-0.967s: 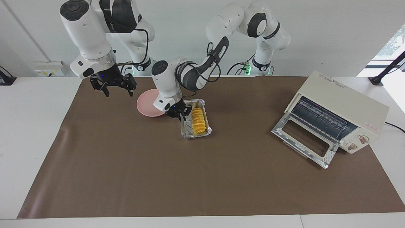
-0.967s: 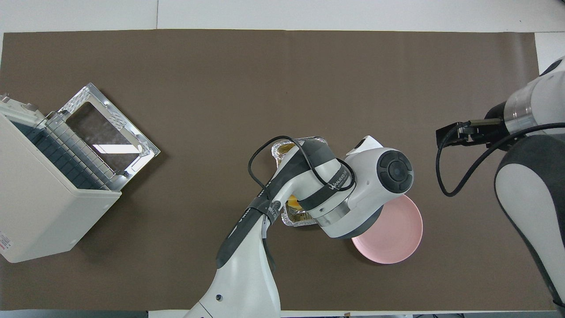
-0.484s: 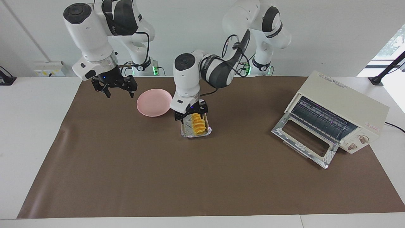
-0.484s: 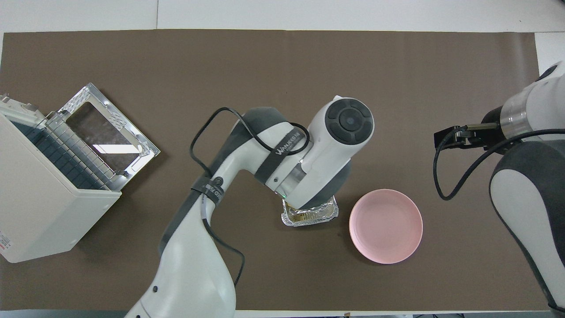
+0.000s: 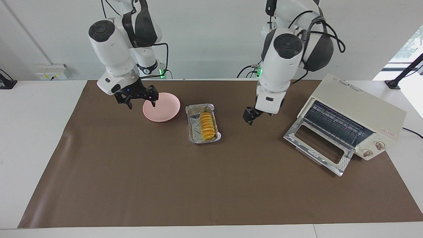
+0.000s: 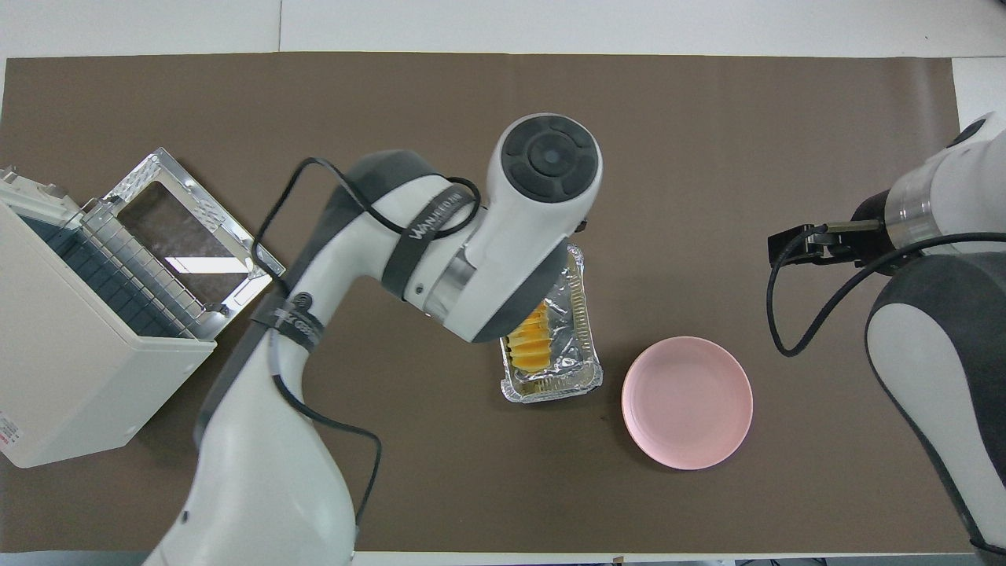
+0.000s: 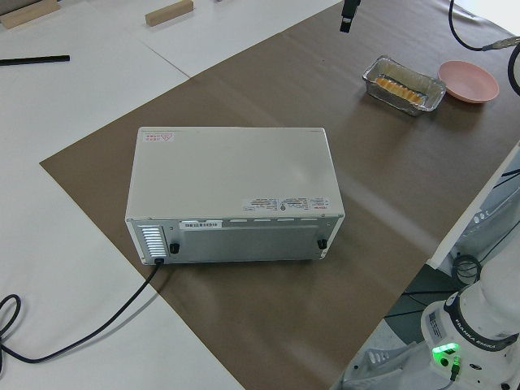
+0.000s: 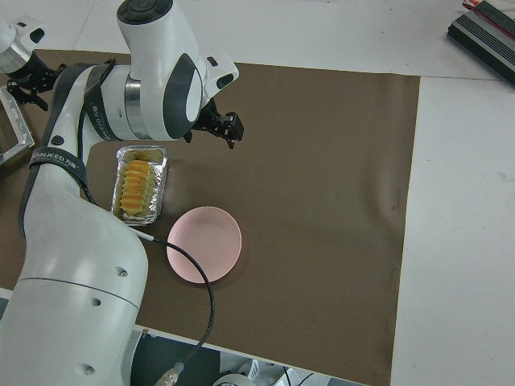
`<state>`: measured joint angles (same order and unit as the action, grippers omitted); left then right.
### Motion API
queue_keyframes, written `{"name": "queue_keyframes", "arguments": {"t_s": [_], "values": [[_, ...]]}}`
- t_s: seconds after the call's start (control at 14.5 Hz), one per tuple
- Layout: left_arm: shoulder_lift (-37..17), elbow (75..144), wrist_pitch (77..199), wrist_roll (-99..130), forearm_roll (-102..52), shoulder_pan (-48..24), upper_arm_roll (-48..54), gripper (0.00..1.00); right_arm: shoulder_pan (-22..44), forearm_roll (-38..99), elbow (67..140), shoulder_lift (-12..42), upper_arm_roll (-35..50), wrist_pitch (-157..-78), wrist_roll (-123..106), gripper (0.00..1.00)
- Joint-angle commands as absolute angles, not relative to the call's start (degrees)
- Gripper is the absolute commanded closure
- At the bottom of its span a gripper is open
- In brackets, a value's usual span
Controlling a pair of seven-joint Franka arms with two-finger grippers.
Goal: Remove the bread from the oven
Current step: 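Lower the foil tray beside the plate while the right gripper approaches, then release the tray and retract the left gripper while the right gripper slides it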
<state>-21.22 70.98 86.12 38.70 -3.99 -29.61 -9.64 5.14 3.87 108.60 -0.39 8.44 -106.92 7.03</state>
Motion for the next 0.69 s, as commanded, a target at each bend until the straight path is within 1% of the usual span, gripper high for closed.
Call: {"name": "queue_keyframes", "arguments": {"t_s": [0.0,0.07,0.21,0.28,0.41,0.48,0.55,0.62], "values": [[-16.01,73.74,79.92,22.65,-4.66,-19.9,-9.05,0.0,10.53,4.48,112.4,0.96,8.53,-113.79,11.58,0.0],[-14.08,75.22,78.07,17.63,-4.57,-16.99,-8.97,0.0,12.29,4.48,112.93,2.36,8.53,-116.6,13.43,0.0],[-5.23,85.9,78.48,11.37,-4.57,-13.02,-8.96,0.0,15.1,4.48,112.94,5.17,8.53,-120.48,17.82,0.0],[-2.58,89.18,78.31,8.9,-4.57,-12.22,-8.96,0.0,16.34,4.48,113.03,6.14,8.53,-122.33,20.19,0.0],[-0.01,92.8,77.79,8.26,-4.4,-11.87,-8.27,0.0,17.22,4.48,113.81,7.29,8.53,-125.41,23.63,0.0],[0.26,92.9,77.7,8.26,-4.48,-11.08,-6.7,0.0,17.4,4.48,115.21,7.64,8.53,-127.25,25.21,0.0],[-0.08,92.55,79.0,8.0,-4.4,-7.42,-2.5,0.0,17.49,4.48,116.88,7.99,8.53,-129.35,26.62,0.0],[-0.61,91.42,80.06,7.65,-2.39,-3.47,2.32,0.0,18.97,4.48,118.72,9.48,8.53,-132.68,29.5,0.0]]}}
